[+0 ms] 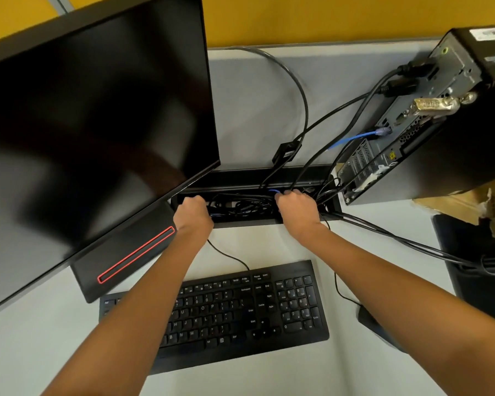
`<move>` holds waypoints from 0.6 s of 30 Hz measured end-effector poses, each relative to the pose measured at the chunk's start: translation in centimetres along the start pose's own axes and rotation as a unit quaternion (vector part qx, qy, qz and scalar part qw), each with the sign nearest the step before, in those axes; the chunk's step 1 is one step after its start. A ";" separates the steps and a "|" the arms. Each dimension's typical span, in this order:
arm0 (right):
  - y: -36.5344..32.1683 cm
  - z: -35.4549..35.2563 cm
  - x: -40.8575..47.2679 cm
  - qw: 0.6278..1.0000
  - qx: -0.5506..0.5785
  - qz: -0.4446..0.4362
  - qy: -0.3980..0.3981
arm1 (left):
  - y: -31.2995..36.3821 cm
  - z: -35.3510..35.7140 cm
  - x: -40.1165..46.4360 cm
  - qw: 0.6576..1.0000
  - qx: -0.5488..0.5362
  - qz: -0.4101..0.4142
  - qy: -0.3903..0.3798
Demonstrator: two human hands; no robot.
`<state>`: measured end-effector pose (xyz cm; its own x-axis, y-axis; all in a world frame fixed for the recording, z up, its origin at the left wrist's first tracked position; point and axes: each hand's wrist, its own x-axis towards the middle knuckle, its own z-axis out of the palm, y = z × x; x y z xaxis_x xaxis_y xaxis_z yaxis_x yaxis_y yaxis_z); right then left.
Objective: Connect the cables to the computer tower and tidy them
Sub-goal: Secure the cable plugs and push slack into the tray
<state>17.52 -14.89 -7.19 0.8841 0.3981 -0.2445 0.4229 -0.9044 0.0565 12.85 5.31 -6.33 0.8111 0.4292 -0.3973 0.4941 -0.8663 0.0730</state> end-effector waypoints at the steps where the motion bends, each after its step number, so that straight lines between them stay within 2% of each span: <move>1: 0.0 0.2 0.0 1.000 0.009 -0.014 0.005 | 0.2 0.0 0.1 1.000 -0.012 -0.011 0.002; 4: 0.0 0.4 0.0 0.999 0.032 -0.037 -0.007 | 0.5 0.2 0.9 0.999 -0.037 -0.025 0.003; 8: -0.3 -0.1 0.8 0.999 0.020 -0.041 -0.015 | 1.8 0.5 1.3 1.000 -0.020 0.006 0.024; 11: -0.2 -0.4 1.8 0.999 -0.003 -0.043 -0.019 | 3.0 1.7 2.4 0.987 -0.036 0.126 0.092; 14: 0.0 -0.6 2.5 0.999 -0.005 -0.043 -0.033 | 4.0 3.2 2.9 0.956 -0.043 0.265 0.119; 18: 0.6 1.2 2.3 0.997 -0.004 -0.071 0.026 | 4.6 4.6 3.0 0.938 -0.028 0.300 0.173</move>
<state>19.59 -14.67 -8.84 0.8238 0.5304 -0.2001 0.5467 -0.8367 0.0330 16.10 1.46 -11.43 0.9966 -0.0656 0.0502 -0.0758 -0.9675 0.2411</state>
